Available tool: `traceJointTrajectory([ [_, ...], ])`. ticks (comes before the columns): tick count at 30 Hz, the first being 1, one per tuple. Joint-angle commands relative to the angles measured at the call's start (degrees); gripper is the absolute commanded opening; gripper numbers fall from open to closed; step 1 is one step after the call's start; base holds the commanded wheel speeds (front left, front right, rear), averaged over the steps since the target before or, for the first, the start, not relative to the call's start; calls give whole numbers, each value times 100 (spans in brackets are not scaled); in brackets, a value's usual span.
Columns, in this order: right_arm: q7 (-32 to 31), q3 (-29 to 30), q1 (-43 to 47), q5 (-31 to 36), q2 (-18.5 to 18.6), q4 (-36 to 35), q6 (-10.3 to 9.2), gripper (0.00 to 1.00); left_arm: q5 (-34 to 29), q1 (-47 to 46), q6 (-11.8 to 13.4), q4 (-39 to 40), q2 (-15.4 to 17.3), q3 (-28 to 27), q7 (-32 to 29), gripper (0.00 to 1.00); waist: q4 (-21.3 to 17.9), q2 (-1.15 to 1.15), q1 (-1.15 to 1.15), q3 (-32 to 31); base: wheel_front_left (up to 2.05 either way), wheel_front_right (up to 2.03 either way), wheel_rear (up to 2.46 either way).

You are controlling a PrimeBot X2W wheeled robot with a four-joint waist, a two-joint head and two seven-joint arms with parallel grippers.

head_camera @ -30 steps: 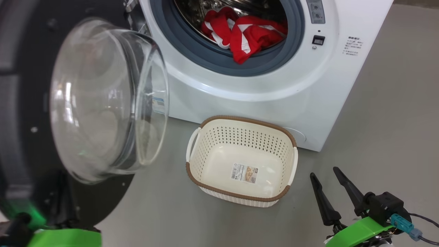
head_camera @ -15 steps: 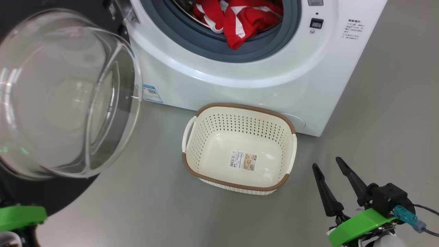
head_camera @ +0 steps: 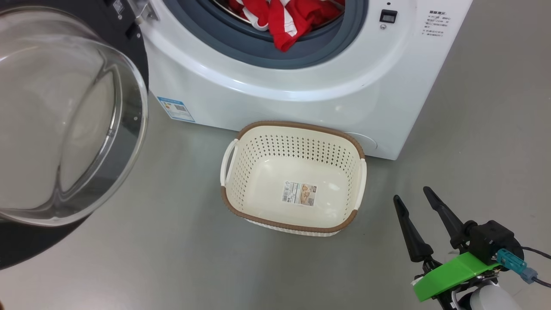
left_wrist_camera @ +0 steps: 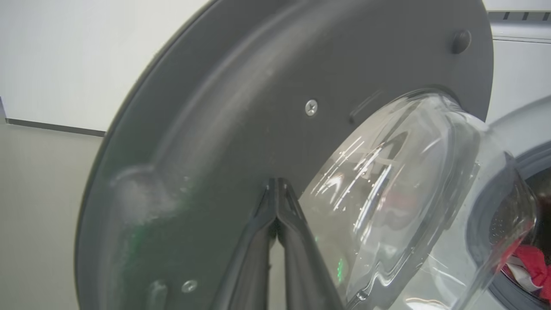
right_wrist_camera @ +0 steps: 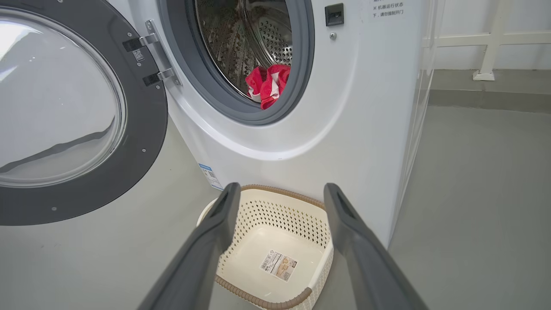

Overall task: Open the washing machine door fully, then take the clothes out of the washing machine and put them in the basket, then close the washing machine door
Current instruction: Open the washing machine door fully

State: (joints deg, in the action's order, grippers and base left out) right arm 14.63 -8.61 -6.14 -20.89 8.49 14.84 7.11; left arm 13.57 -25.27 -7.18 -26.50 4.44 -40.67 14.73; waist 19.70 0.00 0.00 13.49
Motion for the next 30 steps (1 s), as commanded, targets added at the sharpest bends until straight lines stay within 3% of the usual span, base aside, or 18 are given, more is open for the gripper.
traceJointTrajectory([
  [1, 37, -148, -134, 46, 40, -137, 37, 100, -78, -98, -20, 59, 373, -204, 27, 0, -7, 0, 0, 8, 0, 0, 0],
  [14, 37, -132, -59, 40, 31, -108, 37, 100, -75, -102, -30, -150, 413, -188, 27, 0, 10, 0, 0, -129, 0, 0, 0],
  [24, 37, -116, 19, 19, 15, -107, 37, 100, 149, 404, -30, 119, 243, 369, 27, 0, 17, 0, 0, -341, 0, 0, 0],
  [27, 37, -111, 63, 17, -2, -115, 37, 100, 220, 635, -30, 327, 142, 574, 27, 29, 11, 0, 0, -428, 0, 0, 0],
  [30, 37, -93, 96, -4, -3, -131, 37, 100, 285, 897, -30, 528, 69, 862, 27, 47, -19, 0, 0, -505, 0, 0, 0],
])
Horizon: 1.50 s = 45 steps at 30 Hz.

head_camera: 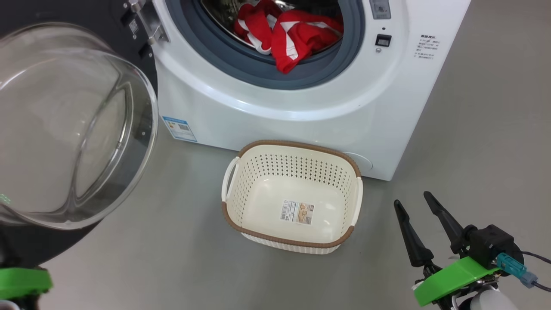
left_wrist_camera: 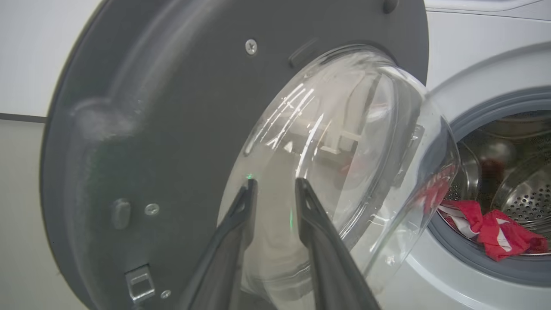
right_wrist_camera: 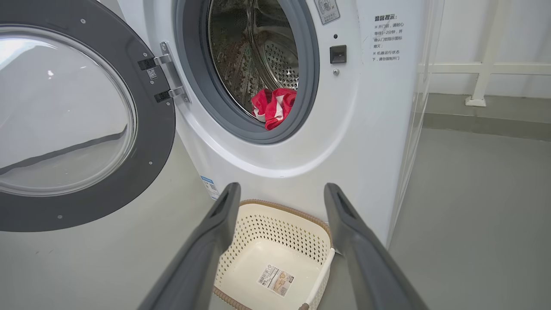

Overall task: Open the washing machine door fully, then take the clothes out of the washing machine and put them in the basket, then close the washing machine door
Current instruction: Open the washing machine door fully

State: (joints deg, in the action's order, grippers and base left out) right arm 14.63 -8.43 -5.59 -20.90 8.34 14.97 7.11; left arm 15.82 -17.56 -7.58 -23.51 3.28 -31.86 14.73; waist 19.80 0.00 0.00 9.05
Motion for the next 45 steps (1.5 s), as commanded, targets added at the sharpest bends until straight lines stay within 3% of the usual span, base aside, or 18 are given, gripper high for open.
traceJointTrajectory([
  [1, 37, -106, 48, -12, 13, -149, 37, 100, 100, 222, 9, 300, 166, 110, 27, 59, -46, 0, 0, -84, 0, 0, 0],
  [2, 37, -96, 57, -20, 15, -155, 37, 100, 130, 319, 9, 375, 150, 240, 27, 79, -63, 0, 0, -107, 0, 0, 0],
  [4, 37, -48, 79, -32, 11, -170, 37, 100, 222, 496, 9, 547, 115, 484, 27, 98, -97, 0, 0, -143, 0, 0, 0],
  [5, 37, -25, 91, -35, 6, -178, 37, 100, 252, 596, 9, 634, 104, 640, 27, 100, -120, 0, 0, -158, 0, 0, 0],
  [25, 37, 538, 420, -59, -111, -318, 37, 100, 732, 1382, 9, 1073, 134, 2599, 27, 100, -972, 0, 0, -378, 0, 0, 0],
  [45, 37, 1118, 786, -67, -84, -461, 37, 100, 654, 1510, 9, 1292, 217, 3167, 27, 100, -1718, 0, 0, -325, 0, 0, 0],
])
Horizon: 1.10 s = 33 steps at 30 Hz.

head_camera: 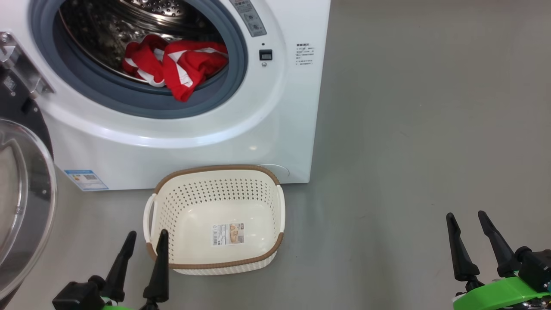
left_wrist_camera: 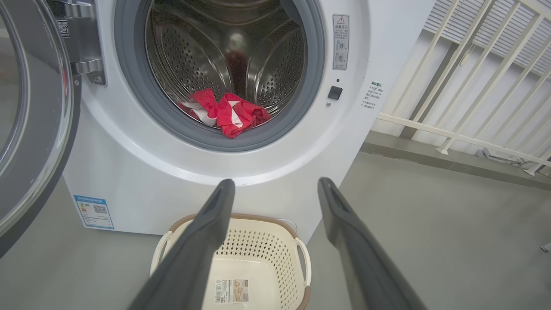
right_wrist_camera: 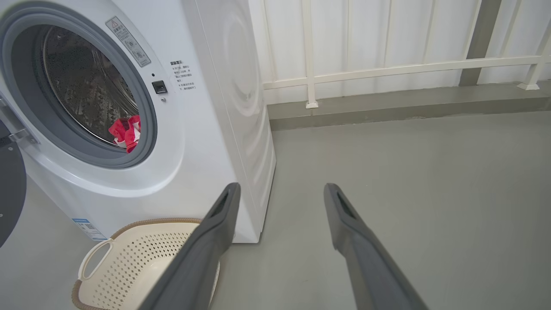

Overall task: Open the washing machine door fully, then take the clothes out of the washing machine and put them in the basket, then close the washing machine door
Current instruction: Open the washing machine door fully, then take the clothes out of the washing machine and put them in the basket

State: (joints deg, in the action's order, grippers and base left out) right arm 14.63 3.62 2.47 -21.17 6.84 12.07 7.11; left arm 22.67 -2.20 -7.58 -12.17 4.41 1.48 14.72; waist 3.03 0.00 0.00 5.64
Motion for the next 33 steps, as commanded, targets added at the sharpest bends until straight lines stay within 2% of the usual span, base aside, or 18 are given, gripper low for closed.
traceJointTrajectory([
  [1, 37, -80, -8, -41, 67, -178, 37, 100, -41, -31, 9, 164, 99, -171, 28, 100, -57, 0, 0, 19, 0, 0, 0],
  [9, 37, -67, 32, -27, 43, -189, 37, 100, -20, -18, 9, 209, 128, -183, 28, 100, -142, 0, 0, -4, 0, 0, 0],
  [22, 37, -49, 21, -9, 33, -214, 37, 100, 38, -38, 9, 242, 108, -230, 28, 100, -69, 0, 0, 2, 4, -4, 1],
  [33, 37, -95, -6, 7, 2, -208, 37, 100, 57, -44, 9, 281, 112, -286, 28, 100, -50, 0, 0, 12, 97, -101, 4],
])
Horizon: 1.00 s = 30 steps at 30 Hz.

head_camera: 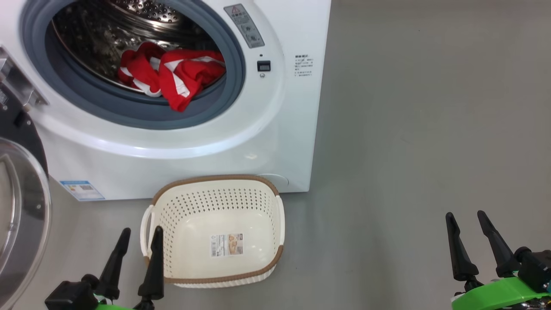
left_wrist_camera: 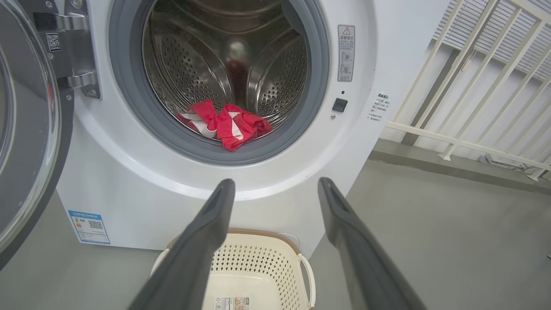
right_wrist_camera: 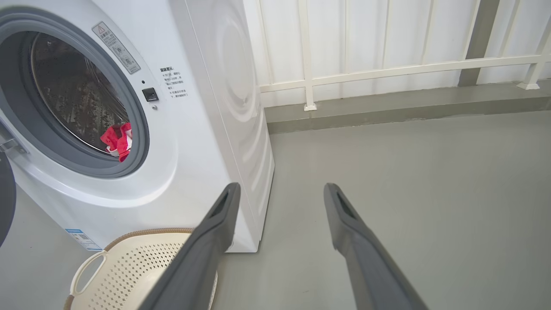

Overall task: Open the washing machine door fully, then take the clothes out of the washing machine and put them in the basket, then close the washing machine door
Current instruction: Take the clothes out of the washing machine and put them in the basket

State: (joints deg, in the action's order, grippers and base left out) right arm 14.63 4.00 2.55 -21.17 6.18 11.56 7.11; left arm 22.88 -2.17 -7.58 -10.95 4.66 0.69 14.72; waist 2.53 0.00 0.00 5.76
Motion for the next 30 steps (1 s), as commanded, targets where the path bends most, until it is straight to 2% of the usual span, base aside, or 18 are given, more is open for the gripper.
traceJointTrajectory([
  [1, 37, -136, -14, 7, 64, -159, 37, 100, 33, -47, 9, 161, 87, -213, 28, 100, -2, 0, 0, 4, 118, -120, 2],
  [11, 37, -166, -31, -14, 35, -164, 37, 100, -39, -116, 9, 73, 57, -306, 28, 100, 12, 0, 0, 59, 82, -82, 0],
  [30, 37, -245, -173, -40, 22, -148, 37, 100, -118, -278, 9, -79, -42, -415, 28, 100, -7, 0, 0, 277, 1, -1, 0],
])
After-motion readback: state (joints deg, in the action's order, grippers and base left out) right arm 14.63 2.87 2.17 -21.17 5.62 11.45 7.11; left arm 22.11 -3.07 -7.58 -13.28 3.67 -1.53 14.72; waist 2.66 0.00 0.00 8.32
